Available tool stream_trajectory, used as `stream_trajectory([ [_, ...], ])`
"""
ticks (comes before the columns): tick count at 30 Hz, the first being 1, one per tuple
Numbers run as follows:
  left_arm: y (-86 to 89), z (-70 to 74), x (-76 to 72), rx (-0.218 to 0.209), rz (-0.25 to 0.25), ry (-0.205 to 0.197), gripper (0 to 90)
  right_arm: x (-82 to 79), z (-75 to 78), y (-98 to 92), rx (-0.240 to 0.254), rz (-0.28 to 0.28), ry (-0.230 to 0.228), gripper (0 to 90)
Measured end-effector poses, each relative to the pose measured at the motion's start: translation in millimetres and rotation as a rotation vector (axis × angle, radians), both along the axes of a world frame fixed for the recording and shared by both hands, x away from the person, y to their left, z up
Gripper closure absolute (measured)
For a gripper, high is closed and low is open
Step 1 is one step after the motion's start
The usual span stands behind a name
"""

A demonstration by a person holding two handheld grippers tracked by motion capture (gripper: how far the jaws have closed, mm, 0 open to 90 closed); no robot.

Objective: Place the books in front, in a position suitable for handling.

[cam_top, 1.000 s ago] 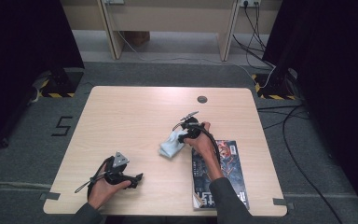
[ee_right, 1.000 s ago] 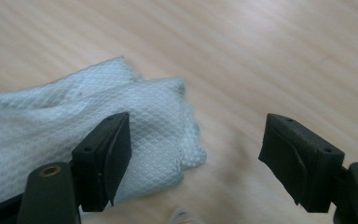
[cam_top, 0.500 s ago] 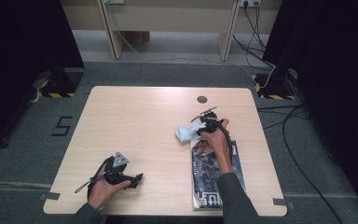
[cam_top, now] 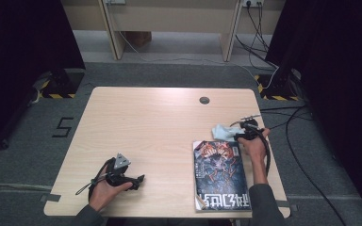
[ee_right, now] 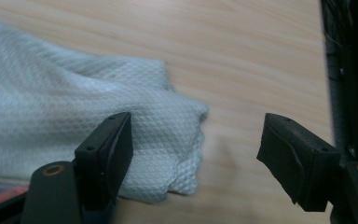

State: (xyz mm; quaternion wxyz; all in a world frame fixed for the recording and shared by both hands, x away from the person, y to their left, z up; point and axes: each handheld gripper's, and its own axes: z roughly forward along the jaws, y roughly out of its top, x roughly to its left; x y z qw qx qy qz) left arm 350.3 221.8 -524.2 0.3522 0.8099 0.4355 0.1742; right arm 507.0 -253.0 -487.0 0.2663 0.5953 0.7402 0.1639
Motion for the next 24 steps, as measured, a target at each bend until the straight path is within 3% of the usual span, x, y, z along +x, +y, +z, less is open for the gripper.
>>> stream_trajectory([
  [1, 0.0, 0.0, 0.0, 0.0, 0.0, 0.0, 0.0, -8.0, -0.3, -11.5, 0.008, -0.01, -0.006, 27.1],
  [5, 0.0, 0.0, 0.0, 0.0, 0.0, 0.0, 0.0, -23.9, -0.3, -24.0, 0.002, -0.01, -0.015, 28.7],
  [8, 0.0, 0.0, 0.0, 0.0, 0.001, 0.0, 0.0, -34.2, 1.3, -26.3, -0.035, 0.008, -0.005, 29.6],
  [9, 0.0, 0.2, -0.1, 0.001, 0.0, 0.002, 0.0, -45.7, 2.1, -28.1, -0.07, 0.028, -0.002, 30.6],
  [15, 0.1, 0.2, -0.1, 0.001, 0.0, 0.001, 0.0, -70.8, 0.5, -31.5, -0.089, 0.057, -0.028, 34.0],
  [16, 0.1, 0.2, -0.1, 0.001, 0.0, 0.001, 0.0, -81.5, 2.2, -33.0, -0.065, 0.059, -0.001, 34.2],
  [21, 0.1, 0.2, -0.4, 0.001, -0.001, 0.002, 0.0, -103.2, 8.4, -33.7, -0.01, 0.087, 0.082, 34.0],
  [24, 0.2, 0.2, -0.6, 0.002, -0.004, 0.002, 0.0, -109.5, 13.7, -35.6, -0.002, 0.097, 0.066, 33.9],
])
